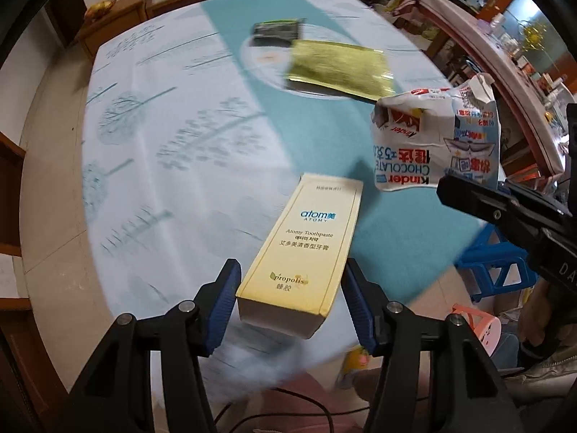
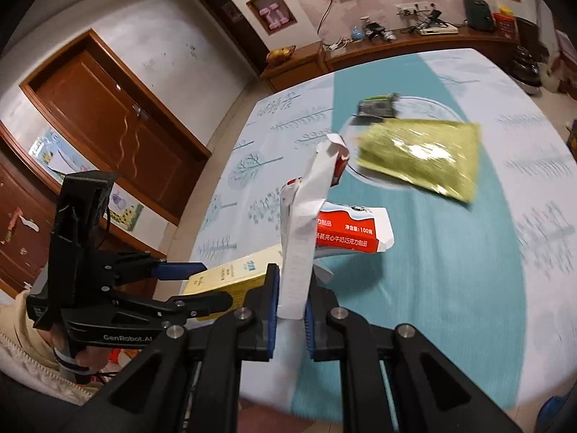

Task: Collect trash
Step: 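Carry the toothpaste box and Kinder carton down over the black bin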

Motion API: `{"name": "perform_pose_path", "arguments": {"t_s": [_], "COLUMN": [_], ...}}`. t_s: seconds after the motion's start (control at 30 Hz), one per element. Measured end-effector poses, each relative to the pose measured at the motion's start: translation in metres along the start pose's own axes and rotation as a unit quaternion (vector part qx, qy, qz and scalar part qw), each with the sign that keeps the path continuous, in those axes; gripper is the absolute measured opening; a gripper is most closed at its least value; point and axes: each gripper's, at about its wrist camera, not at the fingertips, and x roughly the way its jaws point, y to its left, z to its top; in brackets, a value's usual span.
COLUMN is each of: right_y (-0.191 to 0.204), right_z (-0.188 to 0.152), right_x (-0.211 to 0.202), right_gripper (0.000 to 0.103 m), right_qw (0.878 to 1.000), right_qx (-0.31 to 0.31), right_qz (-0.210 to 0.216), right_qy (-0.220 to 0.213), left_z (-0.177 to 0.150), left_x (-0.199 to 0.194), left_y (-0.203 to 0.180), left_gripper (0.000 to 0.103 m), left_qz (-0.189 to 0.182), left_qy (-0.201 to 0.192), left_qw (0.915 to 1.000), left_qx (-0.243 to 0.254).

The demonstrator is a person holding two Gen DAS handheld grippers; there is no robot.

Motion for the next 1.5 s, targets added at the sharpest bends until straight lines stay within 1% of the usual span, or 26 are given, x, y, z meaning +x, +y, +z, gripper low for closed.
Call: {"name": "perform_pose_path", "arguments": {"t_s": [0.13,0.23,0.3,0.4,0.5,0.7,0.9,1.03,1.2,1.4,1.5], "right_y": [-0.019,-0.029,-0.038,-0.057,-0.072,-0.097,-0.119,-0.133,-0.146,-0.169,-0.179], "right_z": [-0.039,-0.068,-0.087,-0.114,-0.136,-0.17,-0.208,-0.234,-0.267,-0.304,-0.319], "right_x": [-0.052,-0.083,-0.103,-0.131,-0.151,-0.164,-0.145,-0.116,-0.071,-0.012,0.012], "right_gripper": [0.011,0.011,0.011,0.011,0.011,0.011,0.011,0.011,0.011,0.011,0.012], "right_qw": [1.0,1.0,1.0,0.999,0.999,0.996,0.99,0.985,0.979,0.968,0.964], "right_qx": [0.001,-0.006,-0.005,0.013,0.029,0.073,0.131,0.167,0.198,0.242,0.257], "right_qz": [0.011,0.017,0.022,0.033,0.038,0.047,0.047,0.038,0.013,-0.018,-0.029], "right_qy": [-0.014,-0.017,-0.016,-0.011,-0.007,-0.001,0.011,0.03,0.05,0.061,0.064], "left_z": [-0.032,-0.06,-0.075,-0.095,-0.108,-0.123,-0.137,-0.15,-0.167,-0.186,-0.19], "left_x": [-0.014,-0.02,-0.02,-0.018,-0.015,-0.001,0.036,0.072,0.13,0.202,0.229], "left_y": [-0.061,-0.111,-0.138,-0.177,-0.203,-0.227,-0.235,-0.233,-0.221,-0.209,-0.204], "left_gripper": [0.055,0.055,0.054,0.054,0.054,0.054,0.054,0.054,0.054,0.054,0.055], "left_qz": [0.005,0.008,0.012,0.013,0.021,0.037,0.041,0.04,0.041,0.05,0.058], "left_qy": [-0.008,-0.009,-0.004,0.01,0.022,0.053,0.093,0.112,0.131,0.139,0.133], "left_qw": [0.9999,0.9999,0.9998,0.9996,0.9989,0.9963,0.9918,0.989,0.9864,0.9834,0.9832], "left_qx": [0.006,0.011,0.016,0.024,0.036,0.057,0.078,0.088,0.09,0.106,0.111]}}
